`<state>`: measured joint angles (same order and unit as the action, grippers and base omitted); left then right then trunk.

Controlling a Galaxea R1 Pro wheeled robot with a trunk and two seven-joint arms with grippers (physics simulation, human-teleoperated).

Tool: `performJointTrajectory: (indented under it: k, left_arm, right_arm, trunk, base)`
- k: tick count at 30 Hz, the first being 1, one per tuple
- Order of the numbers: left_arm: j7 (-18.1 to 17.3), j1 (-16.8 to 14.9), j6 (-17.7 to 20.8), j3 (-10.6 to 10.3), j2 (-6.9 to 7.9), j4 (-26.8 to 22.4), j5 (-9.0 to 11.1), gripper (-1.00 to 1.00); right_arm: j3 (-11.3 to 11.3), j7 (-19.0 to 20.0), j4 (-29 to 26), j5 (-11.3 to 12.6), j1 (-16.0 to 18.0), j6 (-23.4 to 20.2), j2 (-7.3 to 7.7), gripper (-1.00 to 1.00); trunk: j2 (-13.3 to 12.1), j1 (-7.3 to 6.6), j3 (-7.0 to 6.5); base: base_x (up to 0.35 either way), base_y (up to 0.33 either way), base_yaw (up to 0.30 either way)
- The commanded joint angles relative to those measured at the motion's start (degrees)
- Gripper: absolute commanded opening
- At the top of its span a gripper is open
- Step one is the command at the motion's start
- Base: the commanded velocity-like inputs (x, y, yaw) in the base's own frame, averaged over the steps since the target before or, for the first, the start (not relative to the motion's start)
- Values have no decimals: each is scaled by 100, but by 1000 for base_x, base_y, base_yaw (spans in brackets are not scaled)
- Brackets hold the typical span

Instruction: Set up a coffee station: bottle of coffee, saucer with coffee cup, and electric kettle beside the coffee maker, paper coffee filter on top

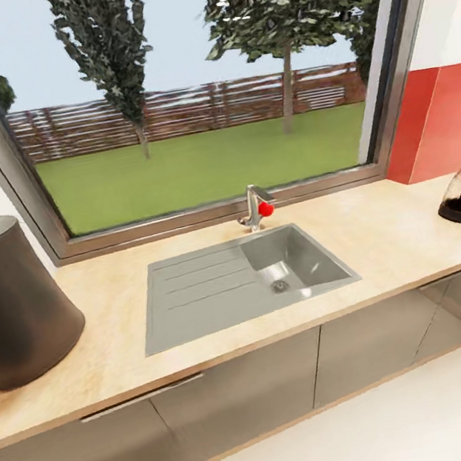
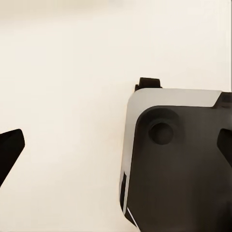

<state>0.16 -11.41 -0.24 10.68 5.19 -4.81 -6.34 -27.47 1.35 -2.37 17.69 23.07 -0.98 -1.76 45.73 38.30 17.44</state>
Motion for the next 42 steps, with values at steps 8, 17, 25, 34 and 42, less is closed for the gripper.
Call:
performJointTrajectory:
  k: [8, 17, 25, 34, 42]
  left_arm:
    - [2, -1, -3, 48, -1, -3, -52, 100]
    - [0, 4, -187, 48, -1, 113, -52, 100]
    - [2, 8, -247, 48, 1, 188, -60, 100]
    - [-6, 336, -228, 23, 66, 199, -68, 100]
    - [146, 718, -216, 13, 354, 202, -69, 100]
  right_arm:
    - [-48, 14, 0, 60, 5, -13, 0, 100]
    - [-48, 14, 0, 60, 5, -10, 0, 100]
    - [-48, 14, 0, 60, 5, -10, 0, 100]
    - [-48, 14, -6, 62, 5, -9, 8, 100]
    - [-13, 22, -77, 479, 5, 0, 173, 100]
  trunk:
    - [5, 1, 7]
    - [5, 1, 7]
    - [5, 1, 7]
    - [5, 1, 7]
    - [5, 1, 7]
  base:
    - [-1, -276, -300]
    - [25, -276, -300]
    - [170, -270, -300]
    - [150, -193, -298]
    - [5, -3, -69]
